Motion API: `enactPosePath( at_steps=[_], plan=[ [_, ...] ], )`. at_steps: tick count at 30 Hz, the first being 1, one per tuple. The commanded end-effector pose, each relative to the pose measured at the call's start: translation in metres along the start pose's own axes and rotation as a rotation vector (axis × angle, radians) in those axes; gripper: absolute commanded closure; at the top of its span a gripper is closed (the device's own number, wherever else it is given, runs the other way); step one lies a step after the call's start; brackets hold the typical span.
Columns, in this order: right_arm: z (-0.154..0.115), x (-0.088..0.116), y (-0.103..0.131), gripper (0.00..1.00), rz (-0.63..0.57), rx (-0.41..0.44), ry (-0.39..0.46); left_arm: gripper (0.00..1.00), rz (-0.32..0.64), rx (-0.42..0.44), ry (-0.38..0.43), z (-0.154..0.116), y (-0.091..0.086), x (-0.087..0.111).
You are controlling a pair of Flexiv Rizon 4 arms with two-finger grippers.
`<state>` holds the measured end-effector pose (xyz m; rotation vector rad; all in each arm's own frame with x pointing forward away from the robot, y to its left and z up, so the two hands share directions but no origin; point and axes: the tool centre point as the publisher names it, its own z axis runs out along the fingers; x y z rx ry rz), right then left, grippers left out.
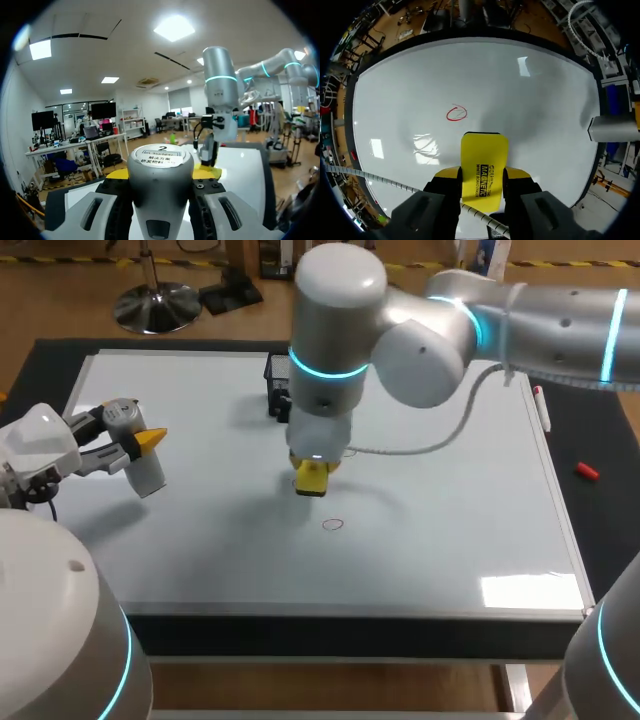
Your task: Pick up the inspection probe, press it on each red-marked spot on the whiteboard one by one, put down the probe, pick up the eraser, and wipe off all the red marks.
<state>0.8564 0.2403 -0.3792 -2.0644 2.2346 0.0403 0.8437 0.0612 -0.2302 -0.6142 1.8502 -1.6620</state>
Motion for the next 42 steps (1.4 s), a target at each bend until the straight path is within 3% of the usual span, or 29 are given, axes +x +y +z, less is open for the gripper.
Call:
enactPosePath(
  at_steps=[1,9,18,28,42],
  plan=[
    [0.012,-0.037,-0.004,1.0,-0.032,0.001,0.054,1.0,0.001,0.002,-0.001,0.0,-0.001,0.0],
    [0.026,-0.065,0.001,1.0,-0.097,0.002,0.054,1.0,0.001,0.002,-0.001,0.0,-0.001,0.0],
    [0.032,-0.074,0.003,1.0,-0.114,0.002,0.032,1.0,0.001,0.002,-0.001,0.0,-0.001,0.0],
    [0.042,-0.066,0.004,1.0,-0.101,-0.01,0.031,1.0,0.001,0.002,-0.001,0.0,-0.001,0.0],
    [0.051,-0.04,0.002,1.0,-0.027,-0.047,0.032,1.0,0.001,0.002,-0.001,0.0,-0.001,0.0]
  ],
)
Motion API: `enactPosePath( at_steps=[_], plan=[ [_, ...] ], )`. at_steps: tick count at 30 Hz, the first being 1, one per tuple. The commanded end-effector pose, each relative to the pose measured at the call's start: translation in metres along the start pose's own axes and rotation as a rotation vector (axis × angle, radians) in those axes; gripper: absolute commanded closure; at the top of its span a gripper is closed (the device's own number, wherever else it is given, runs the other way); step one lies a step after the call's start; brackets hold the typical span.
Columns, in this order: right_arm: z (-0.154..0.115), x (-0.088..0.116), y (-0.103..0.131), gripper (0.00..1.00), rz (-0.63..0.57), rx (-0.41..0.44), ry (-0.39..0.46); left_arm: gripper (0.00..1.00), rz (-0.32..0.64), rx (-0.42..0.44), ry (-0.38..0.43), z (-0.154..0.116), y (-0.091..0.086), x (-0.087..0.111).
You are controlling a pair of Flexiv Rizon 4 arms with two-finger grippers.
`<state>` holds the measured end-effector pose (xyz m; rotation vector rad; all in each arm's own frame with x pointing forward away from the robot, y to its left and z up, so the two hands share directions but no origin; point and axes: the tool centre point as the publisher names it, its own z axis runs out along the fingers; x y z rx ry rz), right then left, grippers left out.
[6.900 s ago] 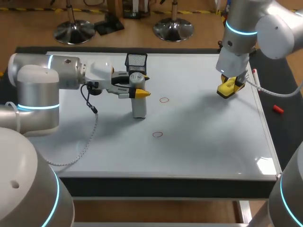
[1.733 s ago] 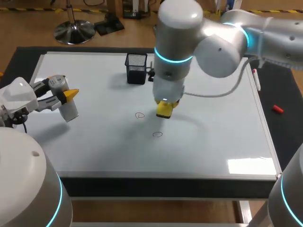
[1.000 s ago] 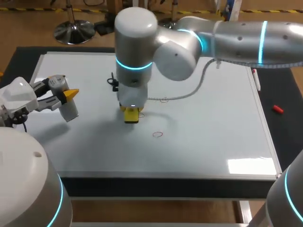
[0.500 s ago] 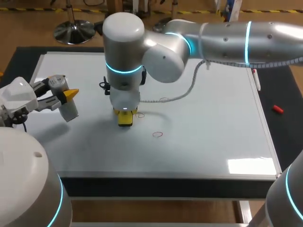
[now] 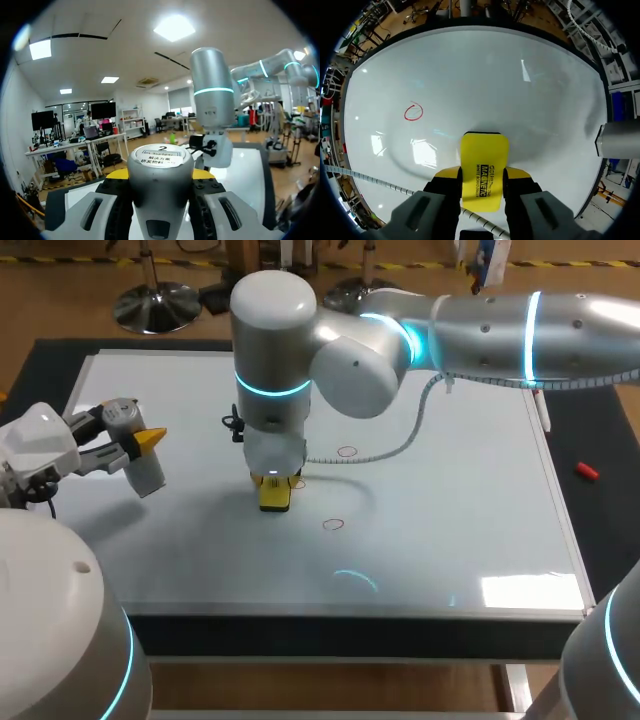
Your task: Pick up the inspection probe, press it on each red-marked spot on the whiteboard one by one, put down the probe, pick up the eraser, and wipe off all the red marks.
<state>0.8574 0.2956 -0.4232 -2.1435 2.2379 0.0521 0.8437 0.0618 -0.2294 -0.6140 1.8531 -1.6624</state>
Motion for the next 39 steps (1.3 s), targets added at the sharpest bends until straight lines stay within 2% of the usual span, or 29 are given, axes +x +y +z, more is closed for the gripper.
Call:
enactPosePath(
  at_steps=[1,13,19,27,32,39],
  plan=[
    [0.003,0.013,-0.004,1.0,0.015,-0.003,-0.001,1.0,0.002,0.003,-0.003,0.001,0.0,0.0],
    [0.005,0.055,-0.013,1.0,0.112,-0.002,0.025,1.0,0.002,0.003,-0.003,0.001,0.0,0.0],
    [0.003,0.064,-0.014,1.0,0.129,-0.001,0.027,1.0,0.002,0.003,-0.003,0.001,0.0,0.0],
    [-0.03,0.077,-0.027,1.0,0.161,0.013,0.004,1.0,0.002,0.003,-0.003,0.001,0.0,0.0],
    [-0.048,0.101,-0.041,1.0,0.224,0.036,-0.004,1.0,0.002,0.003,-0.003,0.001,0.0,0.0],
    [-0.059,0.141,-0.056,1.0,0.337,0.051,-0.01,1.0,0.002,0.003,-0.003,0.001,0.0,0.0]
  ],
)
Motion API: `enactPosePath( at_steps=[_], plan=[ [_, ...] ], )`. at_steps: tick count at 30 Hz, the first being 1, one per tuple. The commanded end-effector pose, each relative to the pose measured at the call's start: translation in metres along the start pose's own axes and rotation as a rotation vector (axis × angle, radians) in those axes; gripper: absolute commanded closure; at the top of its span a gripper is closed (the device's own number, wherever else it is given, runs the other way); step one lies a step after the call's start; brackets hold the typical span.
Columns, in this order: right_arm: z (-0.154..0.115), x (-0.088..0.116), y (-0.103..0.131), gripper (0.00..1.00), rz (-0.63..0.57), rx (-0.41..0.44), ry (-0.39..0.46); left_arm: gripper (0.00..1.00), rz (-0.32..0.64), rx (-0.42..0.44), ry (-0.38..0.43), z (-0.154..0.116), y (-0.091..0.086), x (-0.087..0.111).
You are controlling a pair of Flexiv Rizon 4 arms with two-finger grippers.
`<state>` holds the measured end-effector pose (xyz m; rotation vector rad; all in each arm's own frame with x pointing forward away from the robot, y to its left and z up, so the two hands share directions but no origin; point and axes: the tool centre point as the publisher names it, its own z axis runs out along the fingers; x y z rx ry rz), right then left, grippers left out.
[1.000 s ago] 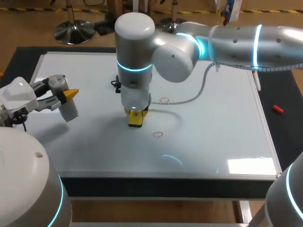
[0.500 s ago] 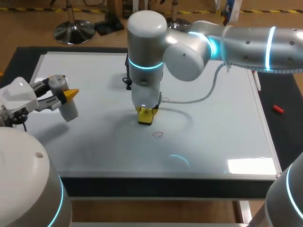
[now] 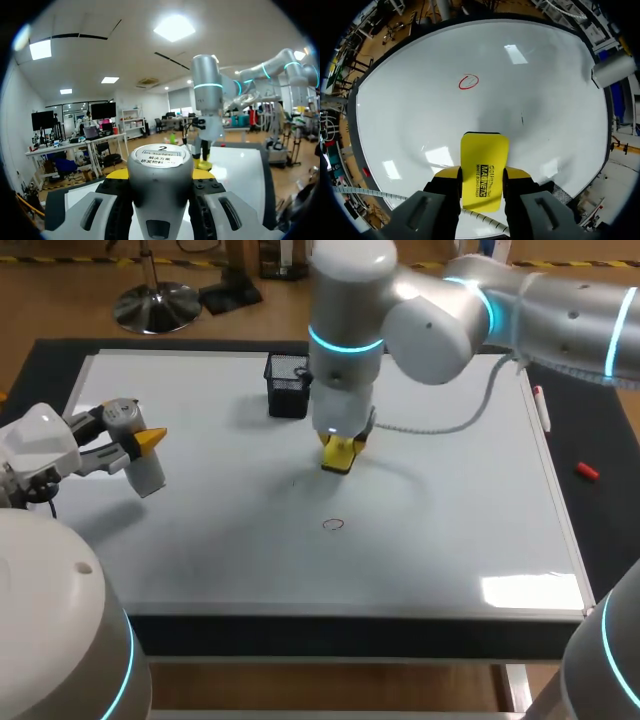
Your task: Pick up the inspection probe, press it on each red-marked spot on the whiteboard one by one, put down the probe, pick up the eraser, and wipe off all the red marks.
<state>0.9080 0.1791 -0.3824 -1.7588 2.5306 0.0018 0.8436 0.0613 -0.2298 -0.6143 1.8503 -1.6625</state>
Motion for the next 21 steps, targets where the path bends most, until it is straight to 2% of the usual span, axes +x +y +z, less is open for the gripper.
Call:
enactPosePath(
  at_steps=[1,10,18,21],
  plan=[
    [-0.013,0.034,-0.013,1.0,0.045,0.006,-0.022,1.0,0.002,0.002,-0.002,0.0,0.0,0.0],
    [-0.019,0.095,-0.044,1.0,0.227,0.03,0.003,1.0,0.002,0.002,-0.002,0.0,0.0,0.0],
    [-0.018,0.143,-0.06,1.0,0.367,0.036,0.027,1.0,0.002,0.002,-0.002,0.0,0.0,0.0],
    [-0.018,0.159,-0.063,1.0,0.416,0.025,0.007,1.0,0.002,0.002,-0.002,0.0,0.0,0.0]
  ],
)
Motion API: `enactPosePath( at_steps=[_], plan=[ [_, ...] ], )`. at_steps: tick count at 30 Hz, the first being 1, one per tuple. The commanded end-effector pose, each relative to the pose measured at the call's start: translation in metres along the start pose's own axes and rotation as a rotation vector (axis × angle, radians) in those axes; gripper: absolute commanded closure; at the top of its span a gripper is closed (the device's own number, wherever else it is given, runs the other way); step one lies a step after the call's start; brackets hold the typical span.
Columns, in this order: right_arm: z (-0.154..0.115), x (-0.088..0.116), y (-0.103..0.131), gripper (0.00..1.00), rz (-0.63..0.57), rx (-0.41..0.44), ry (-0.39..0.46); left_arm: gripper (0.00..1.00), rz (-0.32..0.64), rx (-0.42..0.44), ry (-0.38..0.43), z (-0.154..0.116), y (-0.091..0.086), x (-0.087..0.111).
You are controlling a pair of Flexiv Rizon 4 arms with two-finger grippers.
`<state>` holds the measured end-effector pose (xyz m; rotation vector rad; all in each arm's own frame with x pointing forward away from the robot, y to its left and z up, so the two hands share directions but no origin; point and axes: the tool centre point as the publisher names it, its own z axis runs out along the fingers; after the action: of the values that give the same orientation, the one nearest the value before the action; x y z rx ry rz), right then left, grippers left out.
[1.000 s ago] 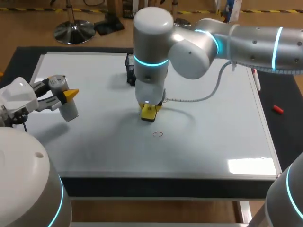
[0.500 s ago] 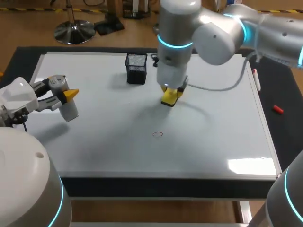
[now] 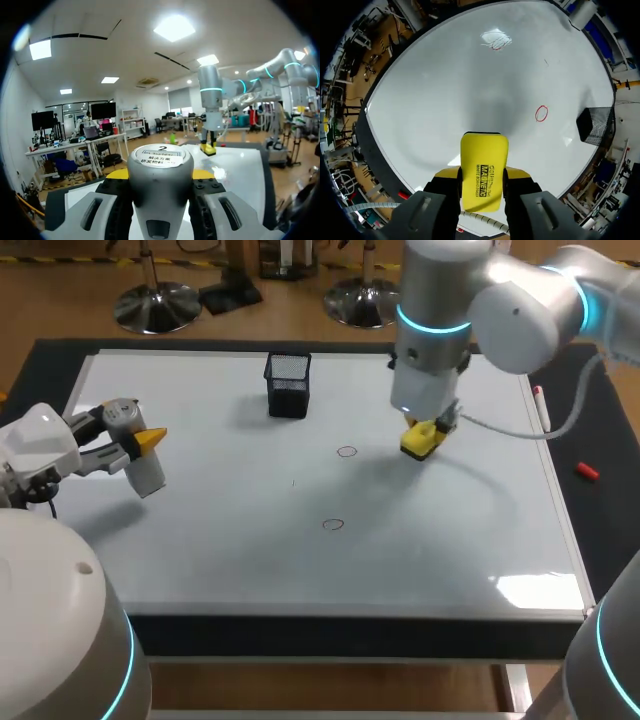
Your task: Pick up the inspection probe, press it on each red-marked spot on the whiteboard one by one, put down the probe, pick up the eraser, and wipe off all the red marks.
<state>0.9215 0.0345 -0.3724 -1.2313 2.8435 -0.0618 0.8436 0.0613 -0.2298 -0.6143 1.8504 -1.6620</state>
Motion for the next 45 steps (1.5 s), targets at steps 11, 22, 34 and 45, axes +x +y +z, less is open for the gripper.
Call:
enactPosePath(
  at_steps=[11,22,34,45],
  plan=[
    [0.001,0.067,-0.033,1.0,0.135,-0.018,-0.002,1.0,0.001,0.002,-0.001,0.0,0.0,0.0],
    [0.012,0.081,-0.034,1.0,0.187,-0.049,-0.014,1.0,0.001,0.002,-0.001,0.0,0.0,0.0],
    [0.012,0.081,-0.034,1.0,0.187,-0.049,-0.014,1.0,0.001,0.002,-0.001,0.0,0.0,0.0],
    [0.012,0.081,-0.034,1.0,0.187,-0.049,-0.014,1.0,0.004,0.008,0.014,0.006,-0.002,0.002]
  ],
)
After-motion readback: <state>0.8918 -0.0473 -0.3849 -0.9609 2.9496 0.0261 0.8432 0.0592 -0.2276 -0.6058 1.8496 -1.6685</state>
